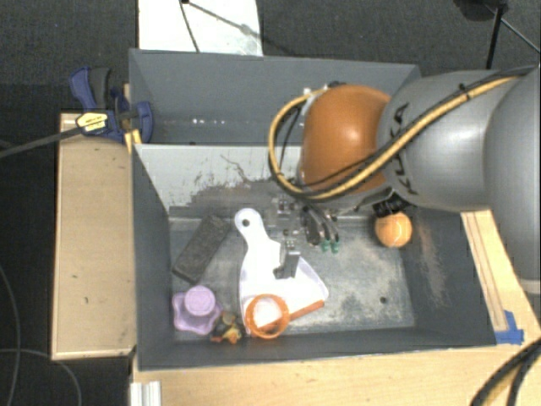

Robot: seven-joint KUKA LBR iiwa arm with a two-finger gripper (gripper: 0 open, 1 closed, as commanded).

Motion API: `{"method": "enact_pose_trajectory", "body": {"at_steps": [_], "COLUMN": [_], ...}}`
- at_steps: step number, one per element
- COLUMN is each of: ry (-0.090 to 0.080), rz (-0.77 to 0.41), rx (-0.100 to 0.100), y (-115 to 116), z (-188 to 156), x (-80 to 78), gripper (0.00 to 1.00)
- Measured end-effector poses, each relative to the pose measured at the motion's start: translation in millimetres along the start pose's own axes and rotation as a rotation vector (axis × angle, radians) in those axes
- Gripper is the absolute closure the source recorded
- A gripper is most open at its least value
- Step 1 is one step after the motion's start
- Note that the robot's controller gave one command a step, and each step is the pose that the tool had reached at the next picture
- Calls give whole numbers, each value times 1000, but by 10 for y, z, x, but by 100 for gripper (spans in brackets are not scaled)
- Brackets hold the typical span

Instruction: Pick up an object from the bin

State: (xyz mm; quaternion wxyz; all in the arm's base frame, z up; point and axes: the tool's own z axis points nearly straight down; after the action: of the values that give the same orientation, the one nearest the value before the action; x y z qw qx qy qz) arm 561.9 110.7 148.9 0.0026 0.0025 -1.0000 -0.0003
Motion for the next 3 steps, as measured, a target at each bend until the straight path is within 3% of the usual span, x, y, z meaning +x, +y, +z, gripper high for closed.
{"method": "enact_pose_trajectory", "body": {"at_steps": [1, 2, 3], "ry": [-7, -7, -11], "rz": [2, 17, -110], "rx": [-1, 1, -6], "y": [-5, 461, 511], "z": [-47, -256, -83], "x": [-16, 207, 458], "gripper": [0, 0, 0]}}
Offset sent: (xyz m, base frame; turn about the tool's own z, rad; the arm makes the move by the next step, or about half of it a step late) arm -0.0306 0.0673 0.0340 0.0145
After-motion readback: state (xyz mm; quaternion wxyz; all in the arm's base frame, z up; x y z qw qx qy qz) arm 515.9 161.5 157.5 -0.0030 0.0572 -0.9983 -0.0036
